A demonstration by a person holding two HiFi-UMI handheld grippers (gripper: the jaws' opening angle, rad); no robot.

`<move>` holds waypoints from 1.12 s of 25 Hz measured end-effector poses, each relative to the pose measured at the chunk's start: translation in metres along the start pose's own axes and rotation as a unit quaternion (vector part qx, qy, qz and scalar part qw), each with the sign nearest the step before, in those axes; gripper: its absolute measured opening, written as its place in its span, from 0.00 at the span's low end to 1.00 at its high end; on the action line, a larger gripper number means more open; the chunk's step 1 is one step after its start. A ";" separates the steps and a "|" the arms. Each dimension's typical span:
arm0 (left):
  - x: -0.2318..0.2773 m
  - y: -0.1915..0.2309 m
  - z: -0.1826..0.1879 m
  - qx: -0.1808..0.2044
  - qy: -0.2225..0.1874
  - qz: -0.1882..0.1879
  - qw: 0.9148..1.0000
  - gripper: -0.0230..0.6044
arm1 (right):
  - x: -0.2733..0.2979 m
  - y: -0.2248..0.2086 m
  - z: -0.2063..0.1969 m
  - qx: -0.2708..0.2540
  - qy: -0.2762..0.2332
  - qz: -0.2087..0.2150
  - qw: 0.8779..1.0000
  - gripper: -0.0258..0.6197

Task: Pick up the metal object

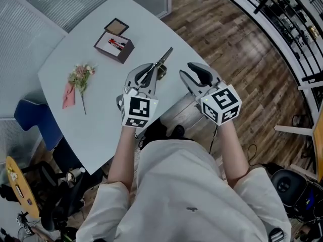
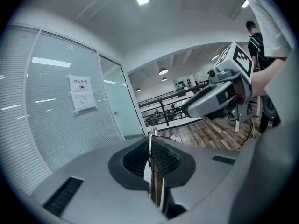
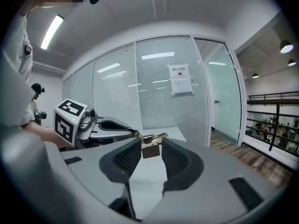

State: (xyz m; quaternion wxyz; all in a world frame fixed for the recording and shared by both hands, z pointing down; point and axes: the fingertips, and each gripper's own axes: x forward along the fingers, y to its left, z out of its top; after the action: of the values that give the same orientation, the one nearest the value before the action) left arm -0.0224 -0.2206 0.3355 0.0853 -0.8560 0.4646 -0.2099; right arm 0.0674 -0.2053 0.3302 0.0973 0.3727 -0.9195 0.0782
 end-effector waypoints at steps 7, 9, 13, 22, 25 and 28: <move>0.003 -0.001 0.020 -0.059 -0.033 -0.008 0.998 0.08 | -0.002 -0.007 0.013 -0.008 -0.016 -0.008 1.000 0.24; 0.003 -0.001 0.021 -0.074 -0.035 -0.007 0.997 0.08 | -0.004 -0.008 0.015 -0.010 -0.018 -0.011 1.000 0.23; 0.004 -0.003 0.026 -0.109 -0.041 -0.011 0.993 0.08 | -0.010 -0.011 0.016 -0.012 -0.019 -0.017 1.000 0.20; -0.001 -0.010 0.032 -0.146 -0.052 -0.016 0.988 0.08 | -0.017 -0.009 0.012 -0.011 -0.021 -0.028 0.999 0.15; 0.000 -0.014 0.034 -0.155 -0.060 -0.026 0.986 0.08 | -0.019 -0.010 0.011 -0.011 -0.021 -0.034 0.999 0.12; 0.000 -0.018 0.033 -0.155 -0.060 -0.031 0.986 0.08 | -0.021 -0.008 0.009 -0.012 -0.019 -0.037 0.999 0.11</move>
State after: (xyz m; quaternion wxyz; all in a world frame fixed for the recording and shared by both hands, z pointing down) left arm 0.0053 -0.2120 0.3119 -0.0274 -0.8841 0.4585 -0.0859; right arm 0.0872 -0.1991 0.3165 0.0872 0.4070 -0.9075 0.0559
